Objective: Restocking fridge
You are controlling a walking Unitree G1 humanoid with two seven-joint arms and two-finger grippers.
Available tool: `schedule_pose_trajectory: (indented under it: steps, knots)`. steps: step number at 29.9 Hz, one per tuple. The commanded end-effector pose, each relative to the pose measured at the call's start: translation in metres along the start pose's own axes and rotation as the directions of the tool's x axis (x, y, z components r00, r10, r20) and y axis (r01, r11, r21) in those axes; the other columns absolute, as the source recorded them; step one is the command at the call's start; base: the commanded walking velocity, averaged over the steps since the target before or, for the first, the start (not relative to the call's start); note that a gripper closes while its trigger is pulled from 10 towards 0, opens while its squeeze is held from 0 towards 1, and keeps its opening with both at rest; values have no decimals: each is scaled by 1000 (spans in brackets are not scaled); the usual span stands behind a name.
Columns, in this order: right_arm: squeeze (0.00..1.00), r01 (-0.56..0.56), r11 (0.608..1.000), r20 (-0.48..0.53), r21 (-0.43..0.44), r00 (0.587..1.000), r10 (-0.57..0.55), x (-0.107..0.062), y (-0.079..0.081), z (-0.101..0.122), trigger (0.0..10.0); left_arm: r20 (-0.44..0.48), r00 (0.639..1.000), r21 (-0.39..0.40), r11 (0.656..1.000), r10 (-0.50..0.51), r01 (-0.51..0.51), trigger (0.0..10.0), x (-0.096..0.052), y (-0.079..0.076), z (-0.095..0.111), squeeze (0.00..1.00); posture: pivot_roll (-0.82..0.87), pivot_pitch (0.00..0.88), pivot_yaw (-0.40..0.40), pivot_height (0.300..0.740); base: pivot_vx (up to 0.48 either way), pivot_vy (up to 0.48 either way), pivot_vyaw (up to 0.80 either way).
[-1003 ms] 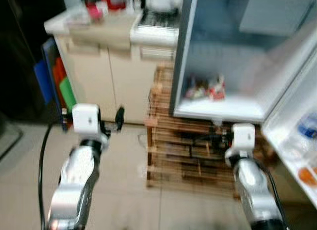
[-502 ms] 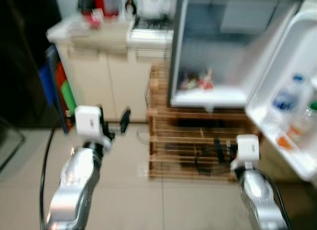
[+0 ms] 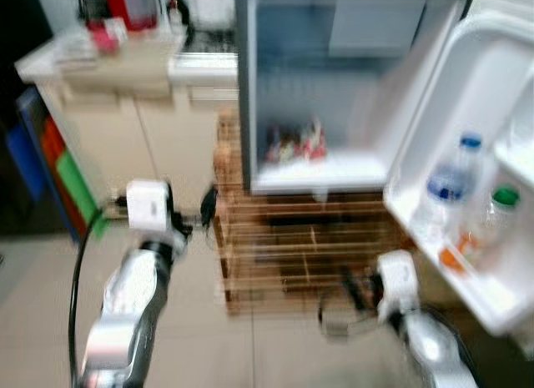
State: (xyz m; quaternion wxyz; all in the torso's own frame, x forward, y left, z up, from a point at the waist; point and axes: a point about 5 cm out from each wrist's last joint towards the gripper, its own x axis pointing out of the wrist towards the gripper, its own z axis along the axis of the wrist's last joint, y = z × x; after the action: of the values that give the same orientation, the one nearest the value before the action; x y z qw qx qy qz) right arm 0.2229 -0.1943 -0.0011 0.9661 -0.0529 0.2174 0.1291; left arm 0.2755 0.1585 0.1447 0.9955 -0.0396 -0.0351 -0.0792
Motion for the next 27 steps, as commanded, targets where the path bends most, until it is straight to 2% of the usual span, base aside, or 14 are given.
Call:
schedule_pose_trajectory:
  steps: [1,4,8,10,11,12,13,15,16,17,18,19,24,27]
  knots:
    - [0,29,1000,-160,5,987,-28,-9,-15,-29,10000,-69,998,0,1000,-12,12,10000,3,-2,-11,0,-136,0,23,740,0,0,0]
    - [0,106,994,-382,-27,918,-108,-24,-34,-64,10000,-191,981,8,1000,-13,15,10000,6,2,-29,0,-141,0,26,740,0,0,0]
    - [0,256,966,-592,-44,772,-231,-54,-65,-98,10000,-455,890,32,999,-13,31,10000,2,11,-68,0,-155,0,36,740,0,0,0]
    - [0,308,949,-629,-72,724,-283,-66,-77,-104,10000,-505,863,33,999,-16,38,10000,1,14,-77,0,-164,0,43,740,0,0,0]
    - [0,308,949,-629,-72,724,-283,-66,-77,-104,10000,-505,863,33,999,-16,38,10000,1,14,-77,0,-164,0,43,740,0,0,0]
    - [0,368,922,-664,-121,661,-351,-82,-93,-110,10000,-496,867,-2,999,-45,51,10000,3,12,-77,0,-173,0,49,740,0,0,0]
    - [0,390,910,-677,-139,633,-375,-89,-99,-113,10000,-487,871,-16,998,-57,57,10000,4,11,-77,0,-175,0,50,740,0,0,0]
    - [0,390,910,-677,-139,633,-375,-89,-99,-113,10000,-487,871,-16,998,-57,57,10000,4,11,-77,0,-175,0,50,740,0,0,0]
    - [0,418,893,-692,-168,596,-409,-99,-107,-115,10000,-488,869,-26,996,-85,83,10000,4,7,-77,0,-178,0,52,740,0,0,0]
    - [0,466,858,-703,-216,535,-468,-113,-123,-115,10000,-496,860,-37,992,-121,119,10000,2,2,-78,0,-182,0,55,740,0,0,0]
    - [0,488,837,-700,-246,508,-502,-120,-132,-113,10000,-502,854,-44,990,-135,131,10000,1,-1,-79,0,-186,0,57,740,0,0,0]
    - [0,488,837,-700,-246,508,-502,-120,-132,-113,10000,-502,854,-44,990,-135,131,10000,1,-1,-79,0,-186,0,57,740,0,0,0]
    - [0,598,708,-623,-375,403,-671,-144,-178,-89,10000,-528,834,-71,986,-163,148,10000,-2,-6,-85,0,-194,0,56,740,0,0,0]
    - [0,657,629,-543,-416,375,-751,-148,-200,-67,10000,-529,832,-83,986,-169,147,10000,-2,-7,-87,0,-197,0,56,740,0,0,0]
